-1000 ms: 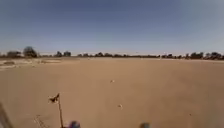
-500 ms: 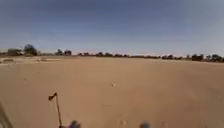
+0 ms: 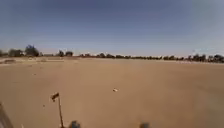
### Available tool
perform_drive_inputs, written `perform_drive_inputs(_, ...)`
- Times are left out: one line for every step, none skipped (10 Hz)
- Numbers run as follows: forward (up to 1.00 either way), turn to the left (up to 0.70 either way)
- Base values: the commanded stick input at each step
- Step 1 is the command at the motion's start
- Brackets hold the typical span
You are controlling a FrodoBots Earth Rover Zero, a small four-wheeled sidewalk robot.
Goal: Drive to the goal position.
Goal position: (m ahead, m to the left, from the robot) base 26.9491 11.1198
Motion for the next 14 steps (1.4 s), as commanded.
perform_drive_inputs(0.70, -0.35)
perform_drive_inputs(0.70, 0.00)
perform_drive_inputs(0.70, 0.00)
perform_drive_inputs(0.70, 0.00)
perform_drive_inputs(0.70, 0.00)
perform_drive_inputs(0.70, 0.00)
perform_drive_inputs(0.70, 0.00)
perform_drive_inputs(0.70, 0.00)
perform_drive_inputs(0.70, 0.00)
perform_drive_inputs(0.70, 0.00)
perform_drive_inputs(0.70, 0.00)
perform_drive_inputs(0.70, 0.00)
perform_drive_inputs(0.70, 0.00)
perform_drive_inputs(0.70, 0.00)
